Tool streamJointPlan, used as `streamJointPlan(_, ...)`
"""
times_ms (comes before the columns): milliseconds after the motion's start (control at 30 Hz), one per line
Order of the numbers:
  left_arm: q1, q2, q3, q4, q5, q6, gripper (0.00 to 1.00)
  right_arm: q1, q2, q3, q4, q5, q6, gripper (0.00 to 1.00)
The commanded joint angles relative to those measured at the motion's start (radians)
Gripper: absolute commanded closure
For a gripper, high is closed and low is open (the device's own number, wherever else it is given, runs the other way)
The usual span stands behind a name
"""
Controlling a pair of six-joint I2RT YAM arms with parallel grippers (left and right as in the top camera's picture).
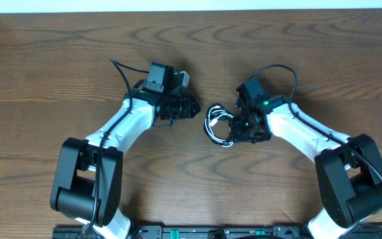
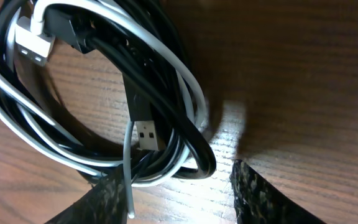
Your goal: Untangle cables
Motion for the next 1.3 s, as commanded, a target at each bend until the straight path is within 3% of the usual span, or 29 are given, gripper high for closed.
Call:
streamJointPlan(0, 0.002, 0.011, 0.006, 0.001, -0.023, 0.024, 0.64, 0.006, 0.012, -0.014, 0.01, 0.077, 0.047, 0.55)
streamJointPlan(100, 0.002, 0.011, 0.006, 0.001, -0.023, 0.024, 0.63, 0.006, 0.018, -0.015, 0.031, 0.078, 0.048, 0.61)
streamJointPlan(267, 0.002, 0.011, 0.006, -0.012, -0.023, 0.024, 0.63, 0.006, 0.031, -0.015, 0.069, 0.206, -0.012, 0.99)
streamJointPlan(433, 0.002, 0.011, 0.006, -0.029, -0.023, 0.024, 0.58, 0.006, 0.035, -0.015, 0.188, 0.288, -0.301, 0.99)
streamJointPlan(633, 0.002, 0.011, 0.006, -0.025, 0.001, 0.013, 0.5, 0.006, 0.035, -0.015, 0.282, 0.113, -0.63, 0.97)
streamJointPlan(667, 0.002, 0.011, 0.006, -0.021, 0.008, 0.007, 0.49, 0.006, 0.035, -0.015, 0.288, 0.113, -0.645, 0.84)
streamJointPlan(700, 0.002, 0.011, 0.006, -0.016, 0.006, -0.007, 0.49, 0.005, 0.034, -0.014, 0.294, 0.114, -0.645, 0.61)
streamJointPlan(733, 0.002, 0.011, 0.006, -0.008, 0.002, -0.015, 0.49, 0.003, 0.032, -0.011, 0.294, 0.109, -0.638, 0.47)
streamJointPlan(833, 0.002, 0.013, 0.006, 0.019, -0.04, -0.043, 0.48, 0.001, 0.026, 0.003, 0.276, 0.087, -0.501, 0.32)
streamJointPlan(1033, 0.0, 0.063, 0.006, 0.126, -0.08, -0.1, 0.49, -0.027, 0.025, 0.01, 0.243, -0.098, -0.336, 0.39)
streamJointPlan(1200, 0.0, 0.131, 0.006, 0.289, -0.098, -0.1, 0.49, -0.031, 0.026, 0.008, 0.23, -0.147, -0.252, 0.58)
streamJointPlan(1267, 0.0, 0.158, 0.006, 0.325, -0.105, -0.1, 0.49, -0.031, 0.026, 0.007, 0.225, -0.134, -0.22, 0.56)
